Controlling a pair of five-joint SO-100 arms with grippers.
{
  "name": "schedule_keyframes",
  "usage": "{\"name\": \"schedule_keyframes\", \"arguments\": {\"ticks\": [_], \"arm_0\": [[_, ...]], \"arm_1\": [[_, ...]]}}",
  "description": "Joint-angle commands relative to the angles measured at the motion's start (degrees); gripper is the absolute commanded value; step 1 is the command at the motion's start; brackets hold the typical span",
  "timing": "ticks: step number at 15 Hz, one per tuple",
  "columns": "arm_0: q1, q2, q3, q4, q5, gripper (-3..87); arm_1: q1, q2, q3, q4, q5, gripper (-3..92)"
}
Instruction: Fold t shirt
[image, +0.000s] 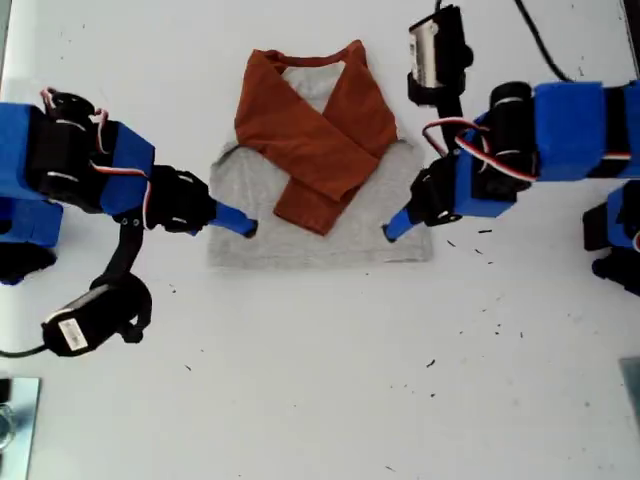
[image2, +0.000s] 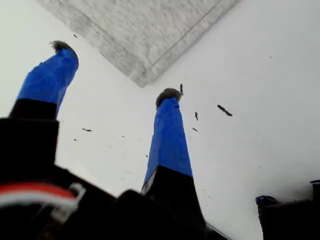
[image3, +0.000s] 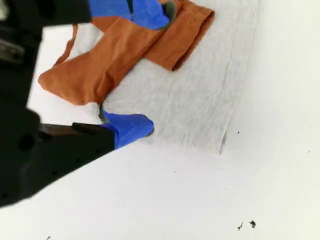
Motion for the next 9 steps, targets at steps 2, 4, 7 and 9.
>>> {"name": "schedule_keyframes", "arguments": {"ticks": [2,4,7,9], "arm_0": [[0.88,-5.62,8.0,-10.2,-2.64,30.0],[1.41,-12.39,8.35,-14.94,-3.6,30.0],[-0.35,-17.58,8.26,-17.49,-3.78,14.6],[-0.88,-18.98,7.82,-18.98,-1.67,-0.3]], "arm_1": [[-2.02,-3.6,5.36,-9.58,2.37,30.9],[-2.55,-9.23,7.21,-15.12,2.29,29.9],[-2.81,-16.52,7.65,-20.48,0.09,15.6],[-3.08,-17.05,7.91,-21.09,0.26,4.1]]}}
